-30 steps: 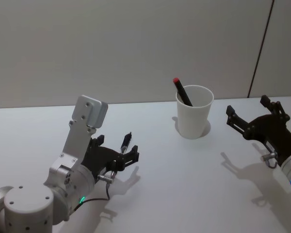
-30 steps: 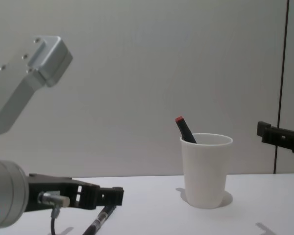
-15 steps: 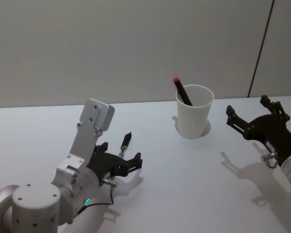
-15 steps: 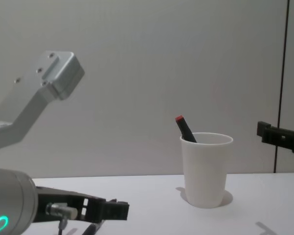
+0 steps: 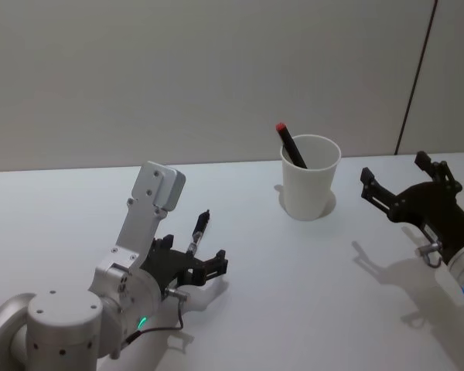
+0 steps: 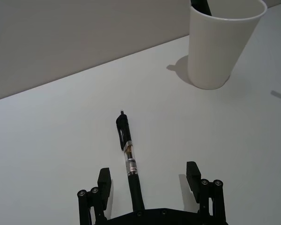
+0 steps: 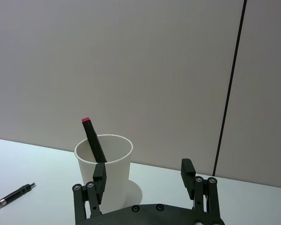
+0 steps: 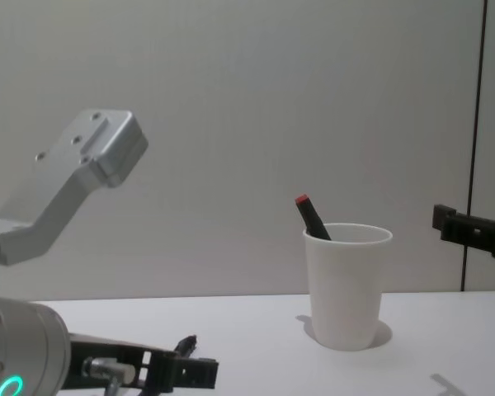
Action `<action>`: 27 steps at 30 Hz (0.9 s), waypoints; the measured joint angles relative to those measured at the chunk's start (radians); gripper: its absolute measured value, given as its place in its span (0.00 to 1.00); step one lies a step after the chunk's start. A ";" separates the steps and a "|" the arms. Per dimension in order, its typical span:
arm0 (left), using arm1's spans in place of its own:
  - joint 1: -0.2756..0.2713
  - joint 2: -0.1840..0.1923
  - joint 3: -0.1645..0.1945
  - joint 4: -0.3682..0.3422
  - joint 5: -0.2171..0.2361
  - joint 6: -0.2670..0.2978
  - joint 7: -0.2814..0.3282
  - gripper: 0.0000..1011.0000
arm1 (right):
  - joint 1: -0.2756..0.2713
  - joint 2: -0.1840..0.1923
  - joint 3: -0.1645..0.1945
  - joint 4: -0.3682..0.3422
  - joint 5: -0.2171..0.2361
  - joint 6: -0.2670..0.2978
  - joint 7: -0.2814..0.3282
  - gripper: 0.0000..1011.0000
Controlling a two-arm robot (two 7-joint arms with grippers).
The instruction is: Place the pen into the pen holder.
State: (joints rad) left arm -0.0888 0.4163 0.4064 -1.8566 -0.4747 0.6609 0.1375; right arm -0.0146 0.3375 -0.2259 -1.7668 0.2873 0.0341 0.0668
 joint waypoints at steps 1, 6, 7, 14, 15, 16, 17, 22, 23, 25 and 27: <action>0.000 -0.002 -0.001 0.003 -0.003 0.002 0.003 0.99 | 0.000 0.000 0.000 0.000 0.000 0.000 0.000 0.99; 0.000 -0.010 -0.006 0.014 -0.015 0.006 0.015 0.99 | 0.000 0.000 0.000 0.000 0.000 0.000 0.000 0.99; 0.000 -0.012 -0.007 0.015 -0.016 0.006 0.016 0.99 | 0.000 0.000 0.000 0.000 0.000 0.000 0.000 0.99; 0.001 -0.022 -0.017 0.030 -0.036 0.006 0.035 0.99 | 0.000 0.000 0.000 0.000 0.000 0.000 0.000 0.99; 0.001 -0.024 -0.019 0.032 -0.040 0.006 0.037 0.99 | 0.000 0.000 0.000 0.000 0.000 0.000 0.000 0.99; 0.001 -0.025 -0.020 0.034 -0.041 0.006 0.038 0.99 | 0.000 0.000 0.000 0.000 0.000 0.000 0.000 0.99; 0.001 -0.026 -0.021 0.035 -0.043 0.006 0.038 0.99 | 0.000 0.000 0.000 0.000 0.000 0.000 0.000 0.99; 0.000 -0.030 -0.024 0.042 -0.047 0.006 0.038 0.99 | 0.000 0.000 0.000 0.000 0.000 0.000 0.000 0.99; 0.000 -0.031 -0.025 0.044 -0.046 0.008 0.035 0.99 | 0.000 0.000 0.000 0.000 0.000 0.000 0.000 0.99; -0.001 -0.031 -0.025 0.045 -0.044 0.009 0.031 0.99 | 0.000 0.000 0.000 0.000 0.000 0.000 0.000 0.99; -0.002 -0.032 -0.025 0.047 -0.039 0.013 0.024 0.99 | 0.000 0.000 0.000 0.000 0.000 0.000 0.000 0.99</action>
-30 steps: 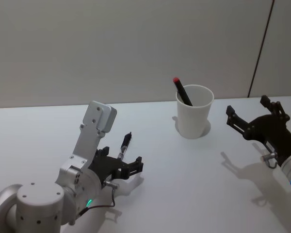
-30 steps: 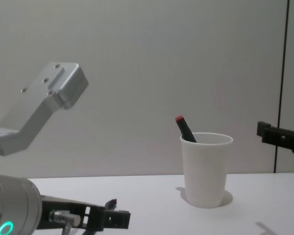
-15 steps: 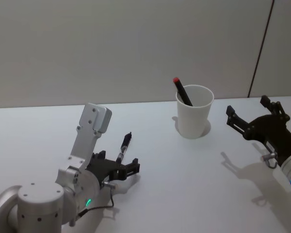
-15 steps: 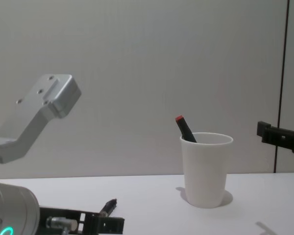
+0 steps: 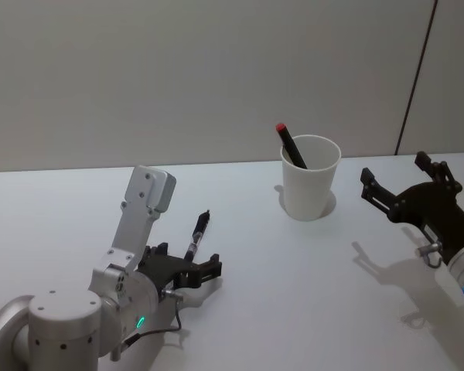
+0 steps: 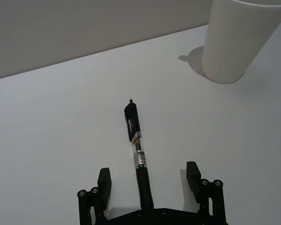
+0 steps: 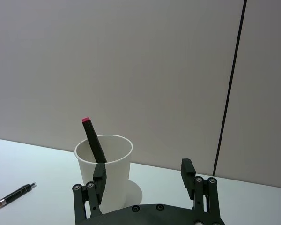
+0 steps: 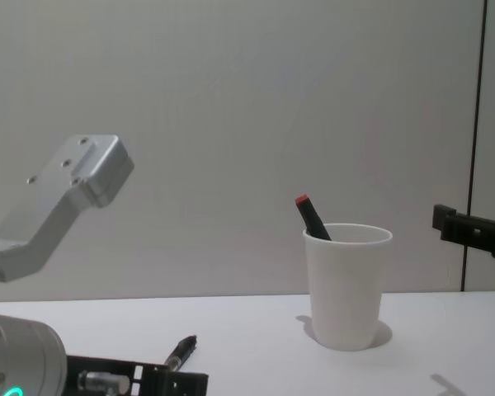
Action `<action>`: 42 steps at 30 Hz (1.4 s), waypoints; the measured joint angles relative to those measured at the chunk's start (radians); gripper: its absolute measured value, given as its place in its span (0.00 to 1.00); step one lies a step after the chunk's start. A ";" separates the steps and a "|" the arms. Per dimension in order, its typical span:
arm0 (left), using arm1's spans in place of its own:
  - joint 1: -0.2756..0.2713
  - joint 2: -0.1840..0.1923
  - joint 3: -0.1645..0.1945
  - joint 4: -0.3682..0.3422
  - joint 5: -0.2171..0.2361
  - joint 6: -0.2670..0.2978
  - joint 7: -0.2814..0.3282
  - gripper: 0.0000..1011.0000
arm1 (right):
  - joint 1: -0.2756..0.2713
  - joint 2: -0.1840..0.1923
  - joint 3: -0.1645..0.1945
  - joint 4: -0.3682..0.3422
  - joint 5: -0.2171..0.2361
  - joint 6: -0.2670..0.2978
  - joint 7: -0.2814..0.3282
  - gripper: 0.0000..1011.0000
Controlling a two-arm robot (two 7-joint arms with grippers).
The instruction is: Place the pen into the pen holder.
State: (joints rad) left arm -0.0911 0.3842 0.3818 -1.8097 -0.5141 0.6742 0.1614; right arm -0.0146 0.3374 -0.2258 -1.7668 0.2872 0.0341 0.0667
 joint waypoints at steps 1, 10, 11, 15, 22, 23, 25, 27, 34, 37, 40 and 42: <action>0.000 0.000 0.000 0.001 0.002 0.002 -0.003 0.99 | 0.000 0.000 0.000 0.000 0.000 0.000 0.000 0.99; -0.004 -0.004 0.001 0.004 0.023 0.020 -0.023 0.99 | 0.000 0.000 0.000 0.000 0.000 0.000 0.000 0.99; -0.004 -0.004 0.001 0.005 0.024 0.022 -0.023 0.99 | 0.000 0.000 0.000 0.000 0.000 0.000 0.000 0.99; -0.004 -0.008 0.000 0.006 0.027 0.028 -0.023 0.99 | 0.000 0.000 0.000 0.000 0.000 0.000 0.000 0.99; -0.001 -0.016 -0.003 0.007 0.028 0.035 -0.010 0.99 | 0.000 0.000 0.000 0.000 0.000 0.000 0.000 0.99; -0.001 -0.016 -0.003 0.007 0.028 0.035 -0.010 0.99 | 0.000 0.000 0.000 0.000 0.000 0.000 0.000 0.99; 0.000 -0.019 -0.004 0.007 0.027 0.037 -0.004 0.99 | 0.000 0.000 0.000 0.000 0.000 0.000 0.000 0.99; 0.001 -0.021 -0.005 0.007 0.026 0.037 0.000 0.99 | 0.000 0.000 0.000 0.000 0.000 0.000 0.000 0.99; 0.003 -0.025 -0.007 0.007 0.025 0.039 0.010 0.99 | 0.000 0.000 0.000 0.000 0.000 0.000 0.000 0.99; 0.004 -0.026 -0.008 0.008 0.024 0.040 0.012 0.99 | 0.000 0.000 0.000 0.000 0.000 0.000 0.000 0.99; 0.004 -0.027 -0.008 0.008 0.024 0.041 0.015 0.99 | 0.000 0.000 0.000 0.000 0.000 0.000 0.000 0.99; 0.005 -0.028 -0.009 0.008 0.024 0.041 0.016 0.97 | 0.000 0.000 0.000 0.000 0.000 0.000 0.000 0.99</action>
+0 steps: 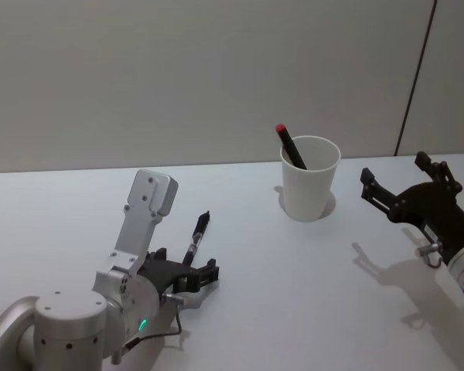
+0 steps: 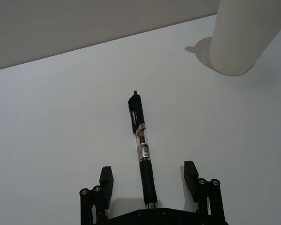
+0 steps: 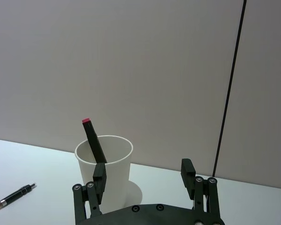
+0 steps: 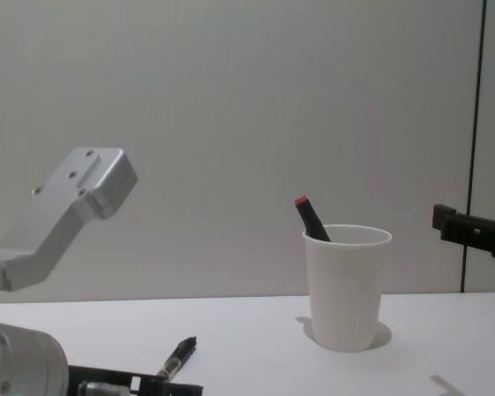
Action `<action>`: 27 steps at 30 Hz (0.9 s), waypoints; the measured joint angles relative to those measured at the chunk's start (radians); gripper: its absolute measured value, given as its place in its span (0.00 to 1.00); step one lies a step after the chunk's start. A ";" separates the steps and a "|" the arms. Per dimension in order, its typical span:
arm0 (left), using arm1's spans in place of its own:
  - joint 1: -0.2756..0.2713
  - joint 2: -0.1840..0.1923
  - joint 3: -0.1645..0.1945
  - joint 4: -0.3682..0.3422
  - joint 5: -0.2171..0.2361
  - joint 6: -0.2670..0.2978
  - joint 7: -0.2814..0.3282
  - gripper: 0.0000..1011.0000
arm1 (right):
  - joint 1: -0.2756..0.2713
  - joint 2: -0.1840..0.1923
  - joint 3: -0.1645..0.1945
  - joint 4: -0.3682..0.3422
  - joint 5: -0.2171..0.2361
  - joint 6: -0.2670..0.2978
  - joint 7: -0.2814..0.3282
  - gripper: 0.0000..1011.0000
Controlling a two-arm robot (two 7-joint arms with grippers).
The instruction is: Place the pen into the pen holder.
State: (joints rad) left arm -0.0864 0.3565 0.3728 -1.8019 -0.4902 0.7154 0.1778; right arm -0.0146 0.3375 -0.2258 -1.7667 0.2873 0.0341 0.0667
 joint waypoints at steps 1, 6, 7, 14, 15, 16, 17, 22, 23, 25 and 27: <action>0.000 0.000 0.000 0.000 0.000 0.000 0.001 0.95 | 0.000 0.000 0.000 0.000 0.000 0.000 0.000 0.99; 0.000 -0.001 -0.002 0.001 0.001 0.001 0.005 0.81 | 0.000 0.000 0.000 0.000 0.000 0.000 0.000 0.99; 0.000 -0.001 -0.002 0.001 0.001 0.001 0.005 0.81 | 0.000 0.000 0.000 0.000 0.000 0.000 0.000 0.99; 0.001 -0.001 -0.002 0.001 0.001 0.002 0.006 0.66 | 0.000 0.000 0.000 0.000 0.000 0.000 0.000 0.99; 0.001 -0.001 -0.002 0.001 0.001 0.002 0.006 0.65 | 0.000 0.000 0.000 0.000 0.000 0.000 0.000 0.99; 0.001 -0.002 -0.002 0.001 0.001 0.002 0.006 0.63 | 0.000 0.000 0.000 0.000 0.000 0.000 0.000 0.99; 0.001 -0.002 -0.002 0.001 0.000 0.002 0.006 0.63 | 0.000 0.000 0.000 0.000 0.000 0.000 0.000 0.99; 0.001 -0.002 -0.002 0.001 0.000 0.002 0.006 0.60 | 0.000 0.000 0.000 0.000 0.000 0.000 0.000 0.99; 0.001 -0.002 -0.002 0.001 0.000 0.002 0.006 0.60 | 0.000 0.000 0.000 0.000 0.000 0.000 0.000 0.99; 0.001 -0.002 -0.002 0.001 0.000 0.002 0.006 0.58 | 0.000 0.000 0.000 0.000 0.000 0.000 0.000 0.99; 0.001 -0.002 -0.002 0.001 0.001 0.002 0.004 0.57 | 0.000 0.000 0.000 0.000 0.000 0.000 0.000 0.99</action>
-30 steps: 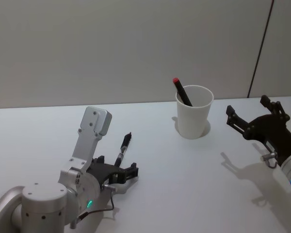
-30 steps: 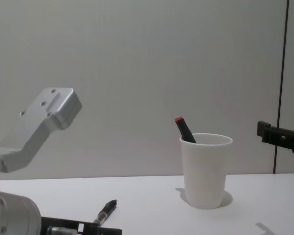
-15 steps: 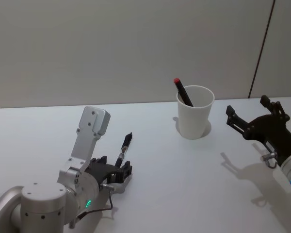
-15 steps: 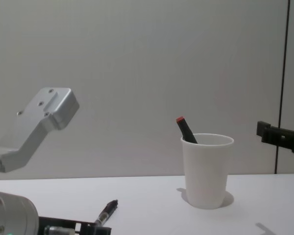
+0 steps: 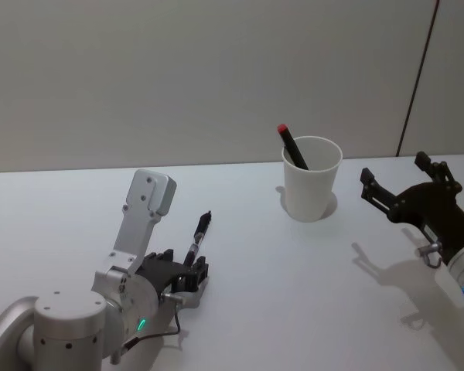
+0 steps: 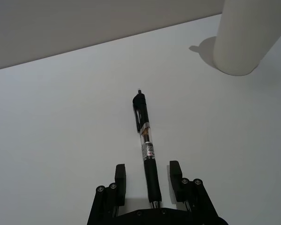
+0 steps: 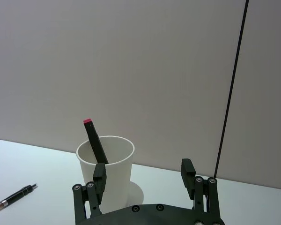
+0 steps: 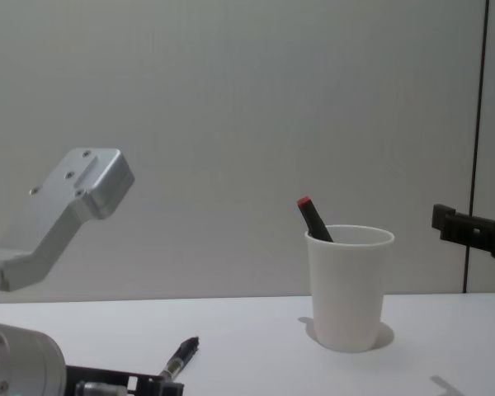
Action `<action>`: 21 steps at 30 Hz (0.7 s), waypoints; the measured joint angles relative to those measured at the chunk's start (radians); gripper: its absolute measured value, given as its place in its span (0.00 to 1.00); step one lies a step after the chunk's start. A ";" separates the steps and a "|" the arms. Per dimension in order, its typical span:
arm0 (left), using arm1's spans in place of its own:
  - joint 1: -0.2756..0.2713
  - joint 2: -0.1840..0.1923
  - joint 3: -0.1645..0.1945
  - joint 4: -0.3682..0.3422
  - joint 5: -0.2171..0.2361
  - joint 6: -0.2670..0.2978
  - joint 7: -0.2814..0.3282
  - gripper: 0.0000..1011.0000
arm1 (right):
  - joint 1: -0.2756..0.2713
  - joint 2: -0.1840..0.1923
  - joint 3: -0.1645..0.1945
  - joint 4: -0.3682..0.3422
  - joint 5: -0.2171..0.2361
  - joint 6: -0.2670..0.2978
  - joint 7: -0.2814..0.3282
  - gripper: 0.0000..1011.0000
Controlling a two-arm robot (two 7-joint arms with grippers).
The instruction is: Place the pen into the pen holder.
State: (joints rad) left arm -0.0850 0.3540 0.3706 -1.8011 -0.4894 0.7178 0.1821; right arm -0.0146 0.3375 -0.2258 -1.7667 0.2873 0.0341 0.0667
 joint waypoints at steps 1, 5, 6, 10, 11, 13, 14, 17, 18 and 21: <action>0.000 0.000 0.000 0.000 0.001 0.000 -0.001 0.56 | 0.000 0.000 0.000 0.000 0.000 0.000 0.000 0.99; -0.002 0.001 0.001 0.001 0.008 -0.001 -0.017 0.54 | 0.000 0.000 0.000 0.000 0.000 0.000 0.000 0.99; -0.002 0.001 0.001 0.001 0.009 -0.001 -0.020 0.53 | 0.000 0.000 0.000 0.000 0.000 0.000 0.000 0.99; -0.004 0.001 0.002 0.003 0.015 -0.003 -0.035 0.50 | 0.000 0.000 0.000 0.000 0.000 0.000 0.000 0.99; -0.004 0.001 0.002 0.003 0.016 -0.003 -0.037 0.48 | 0.000 0.000 0.000 0.000 0.000 0.000 0.000 0.99; -0.006 0.001 0.002 0.003 0.019 -0.003 -0.042 0.42 | 0.000 0.000 0.000 0.000 0.000 0.000 0.000 0.99; -0.006 0.001 0.002 0.004 0.020 -0.004 -0.046 0.36 | 0.000 0.000 0.000 0.000 0.000 0.000 0.000 0.99; -0.007 0.001 0.003 0.004 0.022 -0.004 -0.050 0.30 | 0.000 0.000 0.000 0.000 0.000 0.000 0.000 0.99; -0.007 0.001 0.003 0.004 0.024 -0.005 -0.052 0.25 | 0.000 0.000 0.000 0.000 0.000 0.000 0.000 0.99; -0.008 0.001 0.003 0.005 0.025 -0.006 -0.055 0.19 | 0.000 0.000 0.000 0.000 0.000 0.000 0.000 0.99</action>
State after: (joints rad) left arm -0.0929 0.3547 0.3735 -1.7965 -0.4640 0.7121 0.1272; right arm -0.0147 0.3375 -0.2258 -1.7667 0.2873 0.0340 0.0667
